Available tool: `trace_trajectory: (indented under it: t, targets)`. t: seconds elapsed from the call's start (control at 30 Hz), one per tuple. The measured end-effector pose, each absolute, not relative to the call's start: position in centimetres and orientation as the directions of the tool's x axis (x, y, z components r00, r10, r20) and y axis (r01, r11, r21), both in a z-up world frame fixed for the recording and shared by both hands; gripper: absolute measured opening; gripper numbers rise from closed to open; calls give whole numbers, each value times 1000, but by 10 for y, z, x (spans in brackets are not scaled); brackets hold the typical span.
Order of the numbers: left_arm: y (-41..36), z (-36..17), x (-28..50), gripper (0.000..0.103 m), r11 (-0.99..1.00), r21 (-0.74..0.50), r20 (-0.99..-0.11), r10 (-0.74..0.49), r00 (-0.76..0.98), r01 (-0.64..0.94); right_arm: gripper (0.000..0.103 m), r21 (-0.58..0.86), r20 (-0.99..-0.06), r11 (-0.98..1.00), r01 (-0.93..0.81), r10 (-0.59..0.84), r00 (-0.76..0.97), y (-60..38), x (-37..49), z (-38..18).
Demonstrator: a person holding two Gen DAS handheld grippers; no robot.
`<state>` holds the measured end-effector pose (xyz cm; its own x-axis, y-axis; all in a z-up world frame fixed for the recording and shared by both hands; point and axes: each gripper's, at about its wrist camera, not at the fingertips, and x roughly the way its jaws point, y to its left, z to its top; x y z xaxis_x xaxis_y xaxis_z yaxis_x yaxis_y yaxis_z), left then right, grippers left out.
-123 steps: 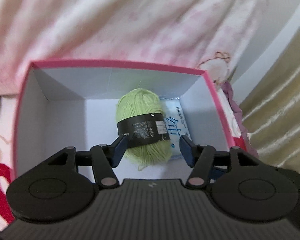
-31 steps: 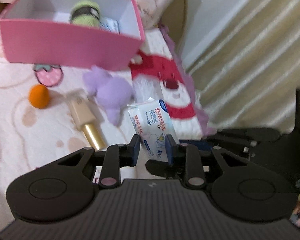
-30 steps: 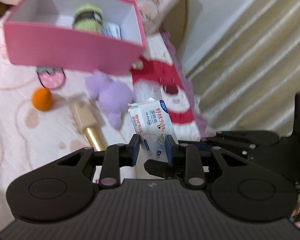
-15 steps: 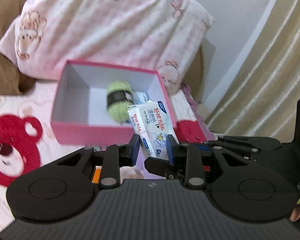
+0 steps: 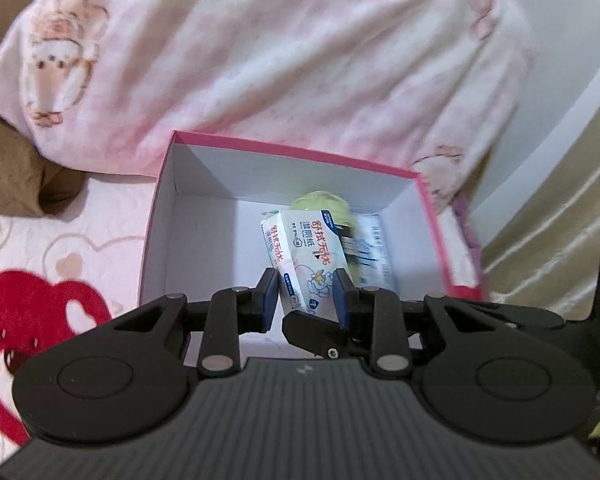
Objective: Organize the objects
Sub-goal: 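Carry the tissue pack into the pink box beside the yarn and release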
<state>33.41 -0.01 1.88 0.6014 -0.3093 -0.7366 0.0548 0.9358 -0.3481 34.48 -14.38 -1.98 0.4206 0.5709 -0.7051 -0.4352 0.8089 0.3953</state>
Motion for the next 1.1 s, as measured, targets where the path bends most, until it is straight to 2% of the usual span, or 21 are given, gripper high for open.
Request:
trace_trajectory:
  t: [0.3, 0.57, 0.67, 0.83, 0.97, 1.1]
  targets:
    - [6, -47, 400, 28, 935, -354, -793, -315, 522, 27, 46, 422, -755, 847, -324, 526, 391, -126, 401, -85]
    - [8, -78, 414, 25, 916, -401, -789, -358, 498, 23, 46, 305, -817, 899, -316, 417, 399, -109, 410, -105]
    - [4, -85, 415, 25, 924, -382, -795, -330, 509, 2, 48, 288, -822, 900, -327, 407, 397, -105, 407, -105]
    - [-5, -73, 406, 28, 940, -342, -792, -300, 531, 22, 57, 247, -823, 898, -364, 392, 410, -111, 386, -94]
    - [-12, -49, 390, 39, 945, -320, -793, -302, 528, 60, 58, 206, -810, 894, -399, 384, 443, -124, 362, -75]
    - [-13, -29, 369, 42, 950, -302, -792, -297, 534, 80, 59, 282, -775, 887, -366, 436, 458, -151, 344, -52]
